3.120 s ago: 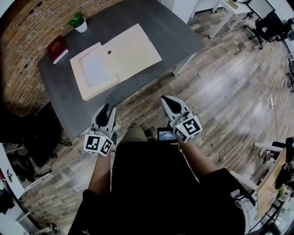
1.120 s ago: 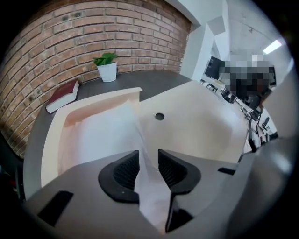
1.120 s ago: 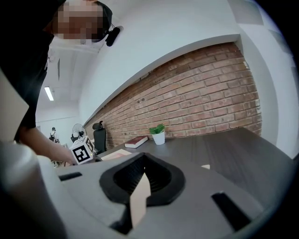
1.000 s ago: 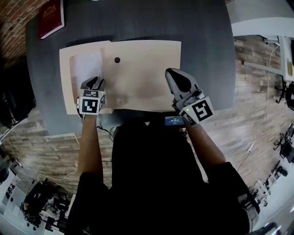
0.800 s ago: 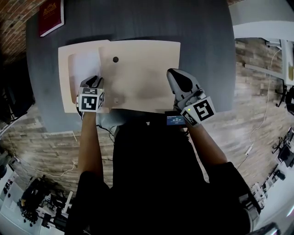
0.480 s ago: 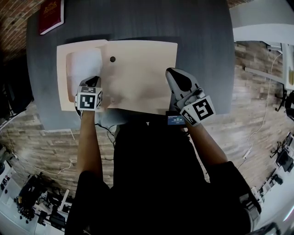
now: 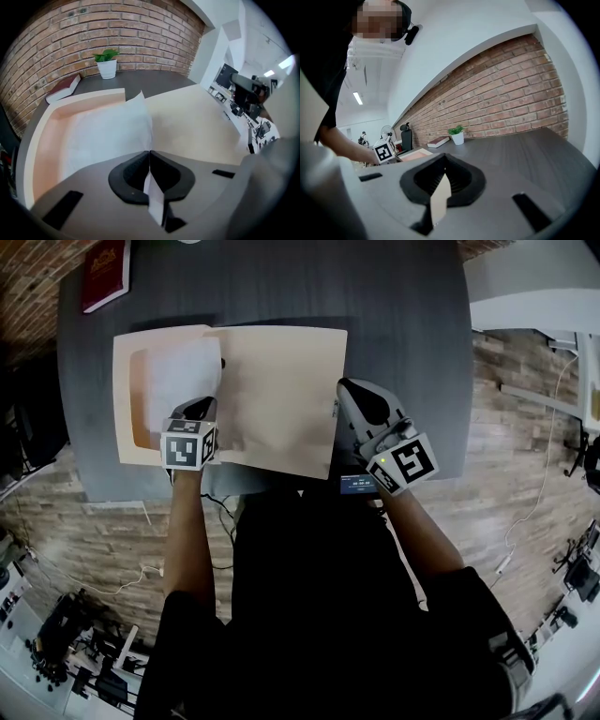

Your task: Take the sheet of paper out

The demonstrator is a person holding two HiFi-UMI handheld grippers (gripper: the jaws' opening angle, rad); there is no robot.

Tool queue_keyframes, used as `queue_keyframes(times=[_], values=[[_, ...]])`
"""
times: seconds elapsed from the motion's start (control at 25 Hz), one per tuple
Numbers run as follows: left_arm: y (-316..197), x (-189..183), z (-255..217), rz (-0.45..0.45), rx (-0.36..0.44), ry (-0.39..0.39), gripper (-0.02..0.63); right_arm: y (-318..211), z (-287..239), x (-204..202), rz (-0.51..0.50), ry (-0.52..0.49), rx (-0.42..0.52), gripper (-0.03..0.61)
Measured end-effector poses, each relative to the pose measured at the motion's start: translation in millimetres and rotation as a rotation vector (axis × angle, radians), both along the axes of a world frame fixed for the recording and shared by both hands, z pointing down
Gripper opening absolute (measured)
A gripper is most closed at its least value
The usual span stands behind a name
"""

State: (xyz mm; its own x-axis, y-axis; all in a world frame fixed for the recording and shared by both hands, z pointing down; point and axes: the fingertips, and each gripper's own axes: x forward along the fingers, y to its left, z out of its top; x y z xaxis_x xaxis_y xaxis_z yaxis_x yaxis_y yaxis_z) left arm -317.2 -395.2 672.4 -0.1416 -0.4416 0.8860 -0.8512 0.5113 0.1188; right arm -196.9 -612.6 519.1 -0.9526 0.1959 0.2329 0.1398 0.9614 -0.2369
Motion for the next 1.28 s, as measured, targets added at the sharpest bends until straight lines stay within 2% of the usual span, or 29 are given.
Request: queue_keyframes(times=[0.28,0.48,0.72,0.96,1.28], values=[[-51,37,-16,0.012,0.086,0.046,0.002,-19,-6,10,0.006,-0.028,-0.01,0.003],[-78,68,-37,0.052,0.142,0.056,0.002,-25,-9,20,-0.003,-0.04,-0.011,0.003],[-95,87,-70,0.075,0.221,0.054,0.0,-27,-22,22,-0.022,-0.07,-0.001,0.003],[-88,86,-118,0.091,0.311,-0.028,0.0,-11,-36,20,-0.05,-0.09,0.029,0.003],[-32,81,-197,0.053,0.491,-0.175,-0.002,35,-67,23,-0.055,-0.124,0.083,0.003]])
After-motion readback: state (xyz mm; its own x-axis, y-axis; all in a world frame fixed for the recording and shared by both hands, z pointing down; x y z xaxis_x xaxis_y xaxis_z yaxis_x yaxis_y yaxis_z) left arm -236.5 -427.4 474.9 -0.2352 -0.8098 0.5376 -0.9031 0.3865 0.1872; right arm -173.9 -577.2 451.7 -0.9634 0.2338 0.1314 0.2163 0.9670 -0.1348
